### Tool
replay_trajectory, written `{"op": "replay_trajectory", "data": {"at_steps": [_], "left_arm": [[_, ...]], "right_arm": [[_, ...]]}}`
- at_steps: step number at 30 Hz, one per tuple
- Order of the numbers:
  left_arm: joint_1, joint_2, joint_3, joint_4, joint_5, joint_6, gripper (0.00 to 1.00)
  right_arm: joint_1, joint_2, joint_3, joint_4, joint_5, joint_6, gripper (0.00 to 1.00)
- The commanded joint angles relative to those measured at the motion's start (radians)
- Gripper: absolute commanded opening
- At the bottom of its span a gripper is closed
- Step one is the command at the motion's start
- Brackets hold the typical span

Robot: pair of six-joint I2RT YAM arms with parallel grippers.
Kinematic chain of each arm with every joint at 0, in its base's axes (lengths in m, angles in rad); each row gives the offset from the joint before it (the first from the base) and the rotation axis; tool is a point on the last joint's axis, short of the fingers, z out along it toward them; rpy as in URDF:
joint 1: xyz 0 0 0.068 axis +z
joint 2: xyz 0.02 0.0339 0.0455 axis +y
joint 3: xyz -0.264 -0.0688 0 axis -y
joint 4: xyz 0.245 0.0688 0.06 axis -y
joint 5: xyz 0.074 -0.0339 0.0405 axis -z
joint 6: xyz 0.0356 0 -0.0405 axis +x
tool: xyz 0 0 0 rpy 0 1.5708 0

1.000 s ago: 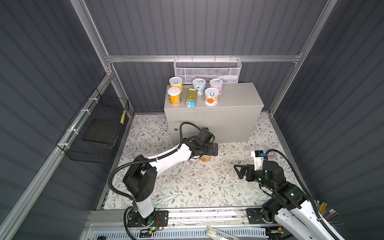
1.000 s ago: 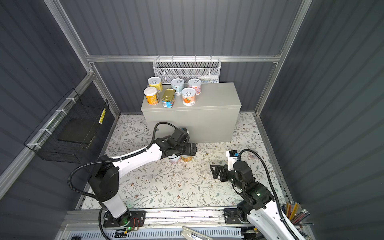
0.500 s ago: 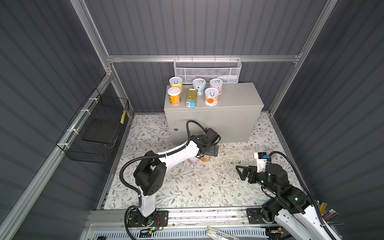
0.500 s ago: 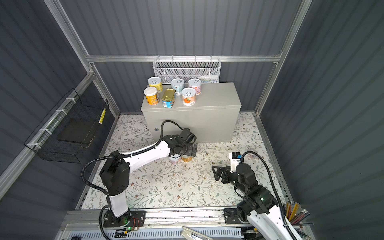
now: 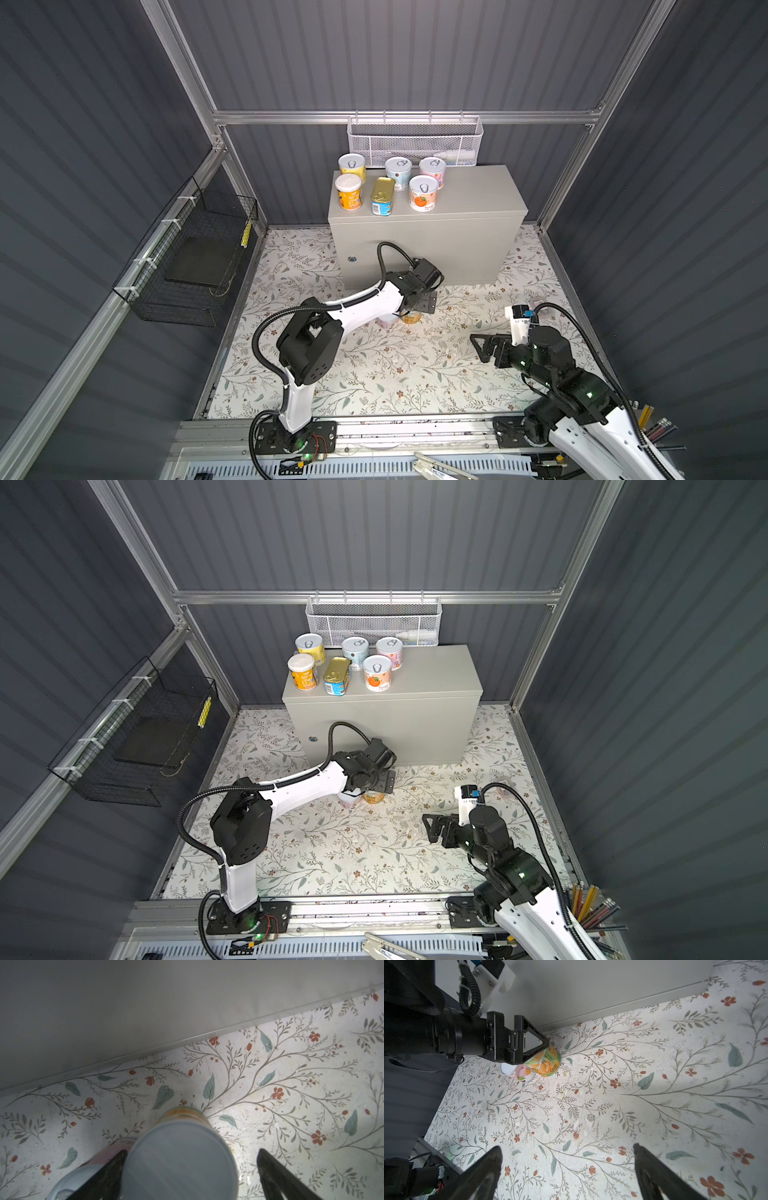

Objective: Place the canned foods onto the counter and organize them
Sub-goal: 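Lower the left gripper over the white-lidded orange can and close on it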

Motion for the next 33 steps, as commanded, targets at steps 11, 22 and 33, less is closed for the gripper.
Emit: {"op": "replay_trajectory", "data": {"at_steps": [11,22,33], "left_arm": [[-0.01,0.073,0.028,-0.018,0.017,0.049,0.89],[-0.017,0.01,-0.018,0.027,0.001,0.05,0.59],[-0.028,-0.169,-0.144,0.078,0.089,-0.013,0.56]], "right_arm": [[0.003,0.0,0.015,-0.023,0.003,-0.005,0.99],[0.003,-0.005,0.008,-0.034,-0.03,0.021,0.99],[0.003,-0.183,-0.034,0.042,-0.099,0.039,0.99]]}}
